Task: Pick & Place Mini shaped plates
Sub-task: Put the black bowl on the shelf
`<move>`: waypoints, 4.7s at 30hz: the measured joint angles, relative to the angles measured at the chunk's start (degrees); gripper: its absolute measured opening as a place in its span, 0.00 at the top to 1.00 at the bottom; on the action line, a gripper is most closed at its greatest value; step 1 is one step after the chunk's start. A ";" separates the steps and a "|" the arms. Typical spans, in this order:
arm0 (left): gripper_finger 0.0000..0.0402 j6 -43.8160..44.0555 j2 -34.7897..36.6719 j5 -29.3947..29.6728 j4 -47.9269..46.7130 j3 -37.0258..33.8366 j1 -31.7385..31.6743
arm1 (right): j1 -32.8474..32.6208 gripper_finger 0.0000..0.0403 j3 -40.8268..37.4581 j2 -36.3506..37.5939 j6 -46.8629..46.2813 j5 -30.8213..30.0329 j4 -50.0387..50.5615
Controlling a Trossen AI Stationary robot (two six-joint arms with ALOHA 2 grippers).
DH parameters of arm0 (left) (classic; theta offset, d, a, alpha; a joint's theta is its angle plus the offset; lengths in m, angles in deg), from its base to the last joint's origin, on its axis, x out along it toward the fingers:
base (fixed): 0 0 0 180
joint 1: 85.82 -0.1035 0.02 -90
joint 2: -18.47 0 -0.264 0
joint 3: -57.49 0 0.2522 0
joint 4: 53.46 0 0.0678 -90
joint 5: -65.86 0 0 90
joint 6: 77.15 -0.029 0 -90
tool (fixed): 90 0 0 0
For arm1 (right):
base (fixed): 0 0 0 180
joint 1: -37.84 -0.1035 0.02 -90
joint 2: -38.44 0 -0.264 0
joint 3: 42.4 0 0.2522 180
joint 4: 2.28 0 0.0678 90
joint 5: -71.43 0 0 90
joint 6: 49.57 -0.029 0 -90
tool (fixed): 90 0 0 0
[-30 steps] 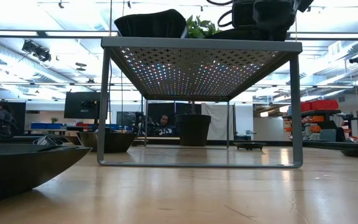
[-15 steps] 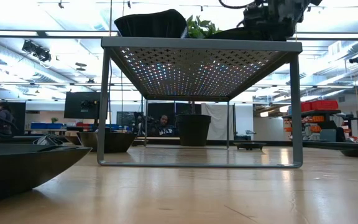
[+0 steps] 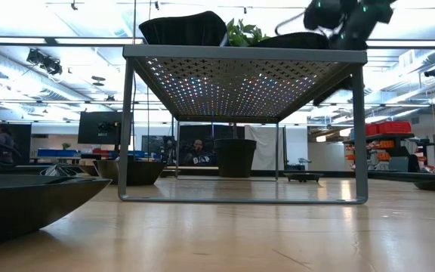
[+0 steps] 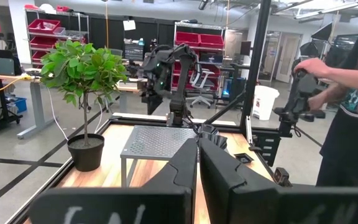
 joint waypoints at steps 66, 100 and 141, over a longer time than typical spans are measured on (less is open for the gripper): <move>0.94 0.02 -0.01 0.00 -0.01 0.02 0.01 | 7.80 0.75 -20.33 -17.83 -3.05 -2.01 -35.94; 0.94 0.00 0.01 0.00 0.01 0.00 -0.01 | 7.75 1.00 -20.29 -15.47 -4.52 2.38 -35.66; 0.94 -0.02 0.00 0.00 0.01 0.02 -0.01 | 1.93 1.00 -1.43 8.01 3.42 8.71 -3.55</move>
